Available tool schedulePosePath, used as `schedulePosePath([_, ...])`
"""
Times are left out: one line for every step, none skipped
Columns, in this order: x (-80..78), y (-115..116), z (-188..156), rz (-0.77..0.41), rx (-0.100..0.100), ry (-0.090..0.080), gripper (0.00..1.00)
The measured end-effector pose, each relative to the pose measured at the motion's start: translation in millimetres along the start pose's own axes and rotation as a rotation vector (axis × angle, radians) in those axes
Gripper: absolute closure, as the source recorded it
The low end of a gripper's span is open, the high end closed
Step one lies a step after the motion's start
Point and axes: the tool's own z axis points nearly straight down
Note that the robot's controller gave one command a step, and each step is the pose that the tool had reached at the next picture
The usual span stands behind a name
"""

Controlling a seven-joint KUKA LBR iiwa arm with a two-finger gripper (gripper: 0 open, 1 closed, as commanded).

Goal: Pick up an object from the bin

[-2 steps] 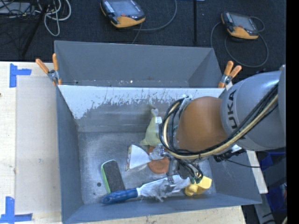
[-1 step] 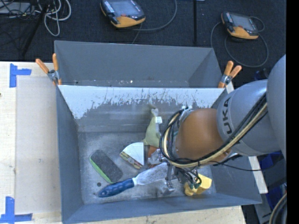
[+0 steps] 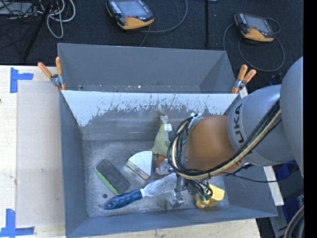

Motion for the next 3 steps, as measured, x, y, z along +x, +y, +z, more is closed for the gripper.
schedulePosePath([-5.3,40.7,0.3,0.102,-0.001,0.003,0.0])
schedulePosePath([-7.0,39.5,-1.6,0.196,-0.006,0.012,1.0])
schedulePosePath([-7.0,39.5,-1.6,0.197,-0.006,0.012,1.0])
